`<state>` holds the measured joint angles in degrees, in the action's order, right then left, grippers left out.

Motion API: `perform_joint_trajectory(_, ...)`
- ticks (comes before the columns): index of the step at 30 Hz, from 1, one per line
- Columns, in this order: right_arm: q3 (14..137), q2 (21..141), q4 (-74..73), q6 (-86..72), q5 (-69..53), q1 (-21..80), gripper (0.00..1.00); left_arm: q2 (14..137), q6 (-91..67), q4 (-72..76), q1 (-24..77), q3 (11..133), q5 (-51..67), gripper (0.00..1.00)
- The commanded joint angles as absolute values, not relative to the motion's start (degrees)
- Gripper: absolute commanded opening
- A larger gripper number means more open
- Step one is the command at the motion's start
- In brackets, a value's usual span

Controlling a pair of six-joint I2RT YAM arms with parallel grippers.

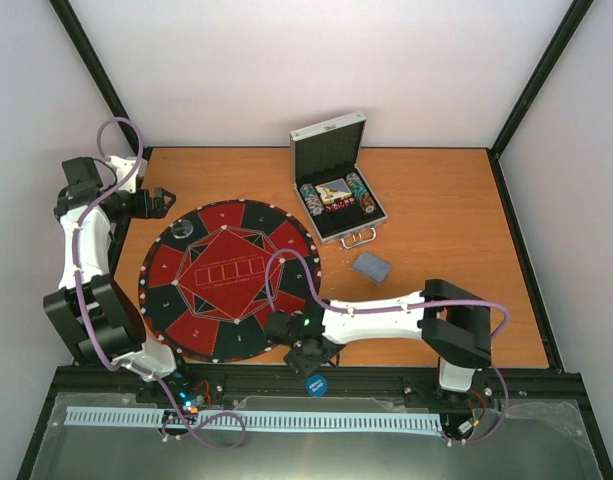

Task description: Distribute texas hold em gaming equipment

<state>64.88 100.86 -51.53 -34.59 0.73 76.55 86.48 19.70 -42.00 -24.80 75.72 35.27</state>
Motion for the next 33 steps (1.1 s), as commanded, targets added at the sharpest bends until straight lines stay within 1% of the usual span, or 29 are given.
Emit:
perform_joint_trajectory(1,65.42,101.08,-53.64,-44.54,3.31,79.51,0.88,83.79,21.25,-41.64,-24.88,75.27,37.76,1.0)
perform_joint_trajectory(4,67.18,103.76,-53.89,-43.57,2.28,81.01,0.87,82.78,21.27,-41.11,-24.87,74.57,38.29,1.0)
perform_joint_trajectory(7,69.13,105.87,-55.84,-43.94,1.88,82.62,0.84,82.48,21.65,-41.66,-24.94,74.4,38.35,1.0)
perform_joint_trajectory(10,68.08,105.17,-56.02,-45.85,0.09,83.89,0.8,81.56,22.23,-41.56,-24.88,73.28,37.58,1.0)
perform_joint_trajectory(14,67.08,104.01,-54.96,-46.52,-2.74,84.95,0.78,80.54,23.09,-41.4,-24.9,71.95,37.23,1.0)
perform_joint_trajectory(19,66.48,103.5,-55.4,-47.51,-5.96,85.77,0.73,80.22,23.96,-41.75,-24.89,71.3,36.68,1.0)
perform_joint_trajectory(22,64.17,102.13,-53.62,-49.04,-6.17,85.78,0.72,80.11,24.22,-41.43,-24.89,70.82,36.39,1.0)
perform_joint_trajectory(24,63.38,102.11,-52.7,-49.47,-5.75,85.63,0.68,80.08,24.21,-41.28,-24.87,70.48,36.47,1.0)
perform_joint_trajectory(28,63.15,102.96,-52.15,-49.18,-5.77,85.56,0.67,79.96,24.15,-40.73,-24.87,69.65,36.65,1.0)
perform_joint_trajectory(33,60.11,101.54,-48.84,-49.39,-8.35,84.39,0.63,80.36,24.39,-40.41,-24.87,69.35,36.43,1.0)
